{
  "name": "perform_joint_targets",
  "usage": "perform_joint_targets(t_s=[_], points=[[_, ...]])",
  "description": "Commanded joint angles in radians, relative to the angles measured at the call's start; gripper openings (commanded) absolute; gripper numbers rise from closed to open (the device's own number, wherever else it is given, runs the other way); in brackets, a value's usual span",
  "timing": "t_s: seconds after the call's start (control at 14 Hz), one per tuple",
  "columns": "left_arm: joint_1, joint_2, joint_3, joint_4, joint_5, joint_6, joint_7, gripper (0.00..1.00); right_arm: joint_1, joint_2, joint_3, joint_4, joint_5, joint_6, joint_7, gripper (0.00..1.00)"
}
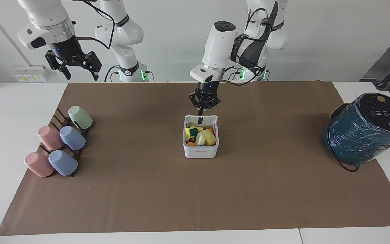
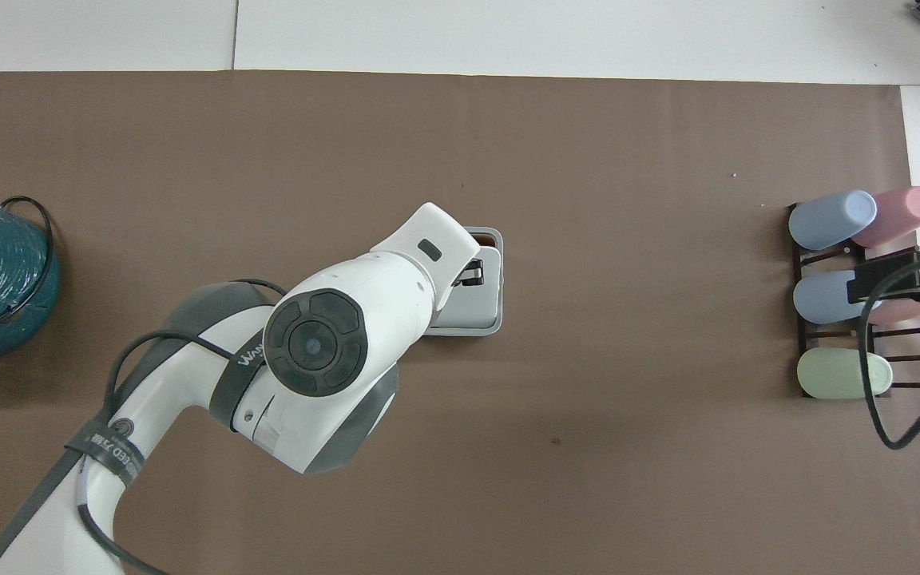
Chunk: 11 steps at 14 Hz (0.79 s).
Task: Close trash can lid
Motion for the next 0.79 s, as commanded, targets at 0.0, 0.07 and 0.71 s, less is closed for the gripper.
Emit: perform_joint_targets(t_s=[0.0, 0.07, 0.71], points=[[0.005, 0.128, -0.002, 0.115, 0.001, 0.014, -0.016, 0.0, -0.001, -0.018, 0.0, -0.025, 0.015, 0.025, 0.006, 1.0], [0.005, 0.162, -0.002, 0.14, 0.004, 0.016, -0.016, 0.0, -0.001, -0.018, 0.0, -0.025, 0.015, 0.025, 0.007, 1.0], [-0.009, 0.195, 0.001, 0.145, 0.009, -0.045, -0.022, 0.0, -0.001, -0.018, 0.0, -0.025, 0.015, 0.025, 0.007, 1.0]])
